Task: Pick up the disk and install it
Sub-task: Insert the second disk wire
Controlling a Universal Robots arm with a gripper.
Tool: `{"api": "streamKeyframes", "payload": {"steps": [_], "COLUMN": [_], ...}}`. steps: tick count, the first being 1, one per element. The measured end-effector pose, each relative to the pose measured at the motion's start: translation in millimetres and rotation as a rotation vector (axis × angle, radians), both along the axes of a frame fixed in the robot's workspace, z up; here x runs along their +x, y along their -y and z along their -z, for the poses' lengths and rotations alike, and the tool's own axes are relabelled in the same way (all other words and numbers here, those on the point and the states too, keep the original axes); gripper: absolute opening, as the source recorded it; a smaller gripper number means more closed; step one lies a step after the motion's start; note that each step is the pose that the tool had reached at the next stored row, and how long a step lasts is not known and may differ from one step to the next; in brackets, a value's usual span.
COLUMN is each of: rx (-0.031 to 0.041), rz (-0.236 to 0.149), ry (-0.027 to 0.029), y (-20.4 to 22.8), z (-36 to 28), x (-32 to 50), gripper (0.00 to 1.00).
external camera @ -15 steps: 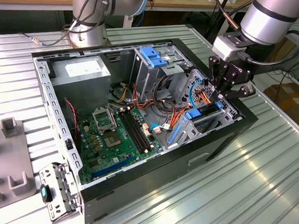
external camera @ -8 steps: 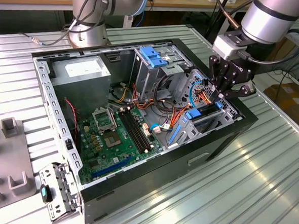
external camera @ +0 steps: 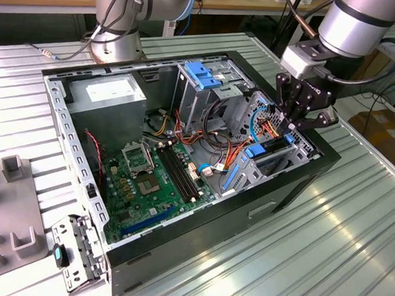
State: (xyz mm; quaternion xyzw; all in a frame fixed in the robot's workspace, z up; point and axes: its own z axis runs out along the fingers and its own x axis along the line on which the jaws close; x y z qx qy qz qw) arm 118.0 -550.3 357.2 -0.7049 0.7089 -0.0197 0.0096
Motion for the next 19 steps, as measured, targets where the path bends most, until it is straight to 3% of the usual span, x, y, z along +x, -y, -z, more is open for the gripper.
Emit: {"api": "streamKeyframes", "payload": {"steps": [13,15,19], "rx": [-0.0001,0.0003,0.0019], "rz": [0.000,0.000,0.000], "ry": [0.0000,0.0001,0.0000], "y": [-0.1,0.0,-0.1], "z": [-0.5,-6.7,-25.9], "x": [-4.0,-4.0,-4.0], "gripper": [0.11,0.11,0.11]}}
